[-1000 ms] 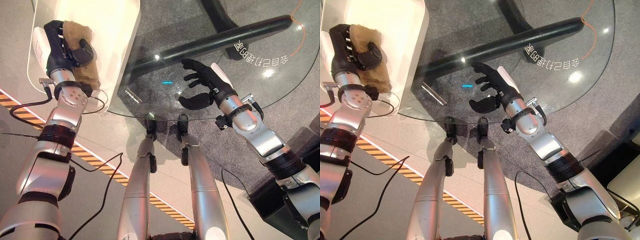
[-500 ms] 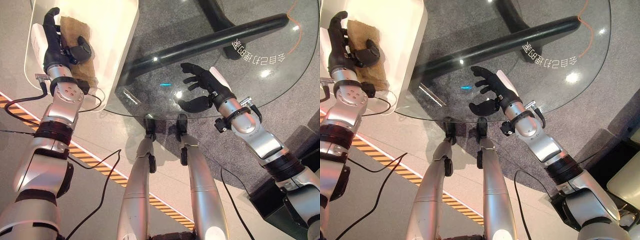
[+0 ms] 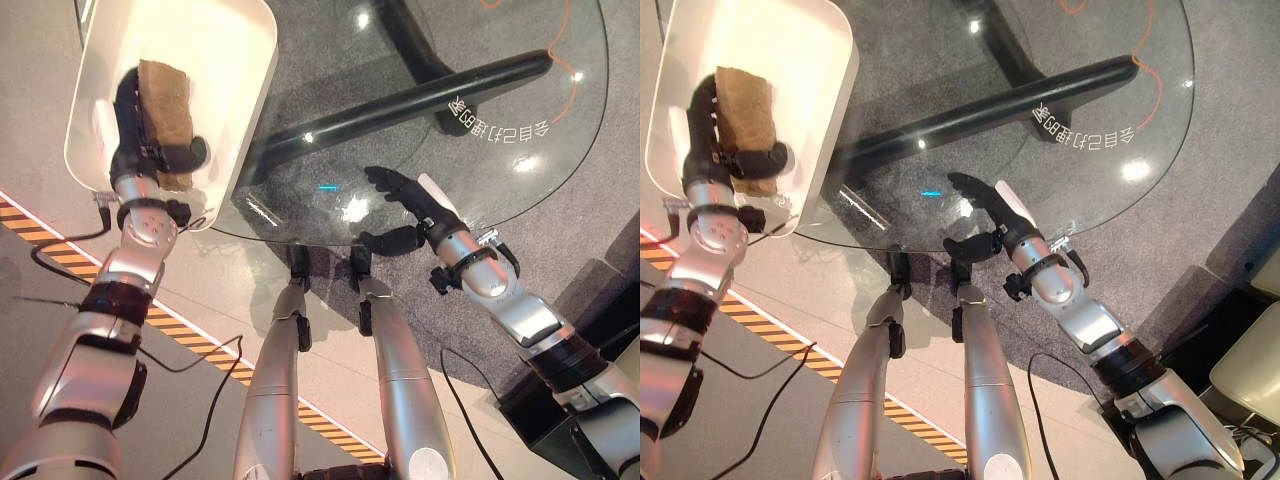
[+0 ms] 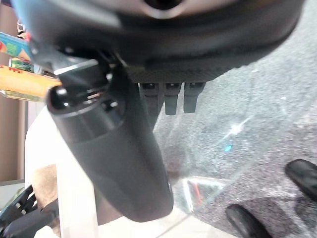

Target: Wipe the table with a cloth and put it in the basket.

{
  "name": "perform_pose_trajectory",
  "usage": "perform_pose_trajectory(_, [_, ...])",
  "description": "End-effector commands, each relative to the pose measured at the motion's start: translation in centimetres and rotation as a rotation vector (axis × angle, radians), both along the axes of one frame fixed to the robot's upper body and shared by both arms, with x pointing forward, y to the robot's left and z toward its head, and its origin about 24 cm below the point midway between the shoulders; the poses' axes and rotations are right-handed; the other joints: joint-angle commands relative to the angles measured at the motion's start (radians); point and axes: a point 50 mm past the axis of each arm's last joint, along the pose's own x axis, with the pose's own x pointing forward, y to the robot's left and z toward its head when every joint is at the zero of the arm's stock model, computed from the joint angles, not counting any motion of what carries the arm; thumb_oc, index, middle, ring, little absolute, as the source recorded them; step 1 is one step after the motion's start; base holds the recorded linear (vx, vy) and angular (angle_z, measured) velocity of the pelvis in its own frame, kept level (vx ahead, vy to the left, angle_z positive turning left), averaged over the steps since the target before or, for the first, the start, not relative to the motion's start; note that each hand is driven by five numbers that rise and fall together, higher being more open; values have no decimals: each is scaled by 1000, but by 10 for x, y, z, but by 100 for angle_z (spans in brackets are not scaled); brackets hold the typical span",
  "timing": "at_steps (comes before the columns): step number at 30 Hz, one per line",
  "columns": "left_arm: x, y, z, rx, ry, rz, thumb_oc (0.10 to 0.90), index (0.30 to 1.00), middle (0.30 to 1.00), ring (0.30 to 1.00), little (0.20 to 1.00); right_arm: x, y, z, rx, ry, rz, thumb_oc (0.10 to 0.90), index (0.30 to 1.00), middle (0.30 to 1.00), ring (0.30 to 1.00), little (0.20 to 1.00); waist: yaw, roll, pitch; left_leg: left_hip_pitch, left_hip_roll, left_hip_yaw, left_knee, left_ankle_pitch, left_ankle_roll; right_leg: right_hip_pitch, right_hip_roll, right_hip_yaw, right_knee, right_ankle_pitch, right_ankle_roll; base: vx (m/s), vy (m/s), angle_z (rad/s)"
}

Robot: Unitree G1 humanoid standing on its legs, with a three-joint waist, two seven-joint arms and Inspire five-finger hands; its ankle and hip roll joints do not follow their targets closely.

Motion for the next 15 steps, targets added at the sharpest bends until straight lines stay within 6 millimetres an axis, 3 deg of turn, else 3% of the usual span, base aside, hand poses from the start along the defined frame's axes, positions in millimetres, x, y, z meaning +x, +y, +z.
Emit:
perform_pose_trajectory(1, [-17, 10, 29, -18, -204, 18, 800, 900, 900, 900, 900, -18, 10, 27, 84, -164, 67, 800, 900, 900, 900, 900, 43, -10, -26, 63, -34, -17, 110, -139, 12, 120, 8, -46, -182, 69, 65, -40, -90, 5])
perform_pose_trajectory(14, [-46, 7, -15, -47, -51, -82, 800, 900, 900, 900, 900, -28, -10, -4, 99, -58, 39, 800, 900, 900, 900, 900, 83, -9, -26, 256, -31, -53, 40, -114, -4, 333, 15, -79, -216, 31, 54, -38, -86, 4])
perform_pose_trajectory(15, [-51, 6, -26, -64, -6, -98, 800, 900, 900, 900, 900, -30, -15, -12, 96, -26, 30, 800, 900, 900, 900, 900, 88, -9, -26, 296, -28, -56, 26, -109, -6, 376, 17, -83, -224, 26, 52, -53, -124, 1])
